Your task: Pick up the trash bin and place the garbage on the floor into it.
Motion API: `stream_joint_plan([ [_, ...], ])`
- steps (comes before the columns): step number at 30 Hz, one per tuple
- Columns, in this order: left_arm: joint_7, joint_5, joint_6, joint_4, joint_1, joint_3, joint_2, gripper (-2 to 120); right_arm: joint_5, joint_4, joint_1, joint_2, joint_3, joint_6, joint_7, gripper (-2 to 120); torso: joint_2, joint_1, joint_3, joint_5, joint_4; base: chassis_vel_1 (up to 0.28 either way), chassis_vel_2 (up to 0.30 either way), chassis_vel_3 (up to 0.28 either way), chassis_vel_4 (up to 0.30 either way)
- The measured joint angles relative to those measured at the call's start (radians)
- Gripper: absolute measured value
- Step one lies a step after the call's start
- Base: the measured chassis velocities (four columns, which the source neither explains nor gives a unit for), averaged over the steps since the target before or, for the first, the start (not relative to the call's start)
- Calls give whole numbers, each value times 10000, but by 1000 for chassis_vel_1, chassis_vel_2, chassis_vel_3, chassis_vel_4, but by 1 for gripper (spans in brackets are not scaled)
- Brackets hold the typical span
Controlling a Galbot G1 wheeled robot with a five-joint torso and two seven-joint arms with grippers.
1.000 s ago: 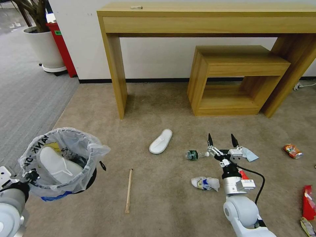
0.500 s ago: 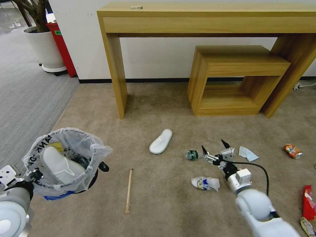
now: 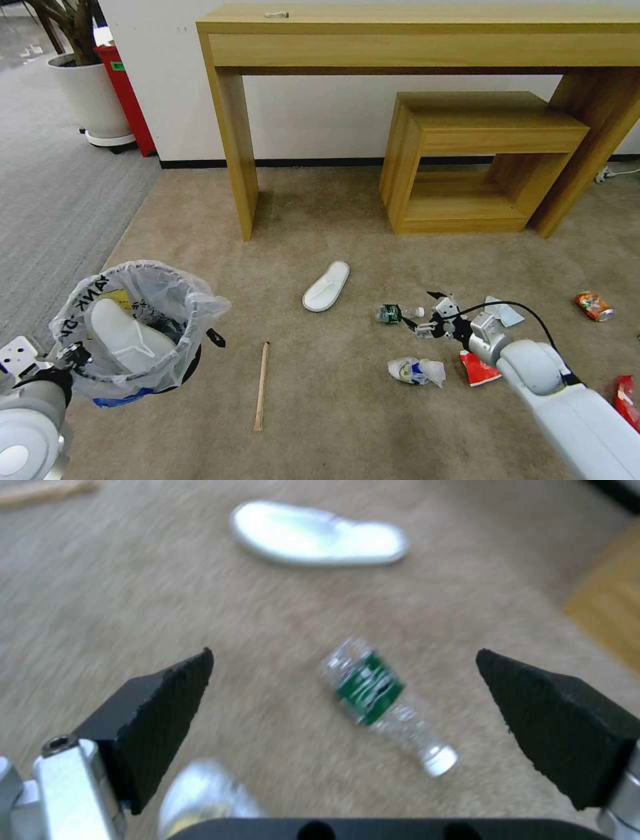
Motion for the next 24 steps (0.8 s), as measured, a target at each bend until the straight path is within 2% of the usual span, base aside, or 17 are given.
stream_joint_plan([
  [2, 9, -4, 0, -10, 5, -38, -27, 0, -352, -211, 186, -87, -52, 47, -707, 100, 0, 0, -1, -1, 0, 0, 0, 0, 0],
  [6, 14, 38, 0, -44, -2, 4, -102, 0, -1013, -472, 356, -116, -187, 150, -1291, 100, 0, 0, -1, 0, 0, 0, 0, 0, 0],
  [24, -7, 101, 0, -79, -62, 75, -158, 0, -3425, -1311, 416, -65, -284, 755, -2784, 100, 0, 0, -1, -1, -1, 0, 0, 0, 0],
])
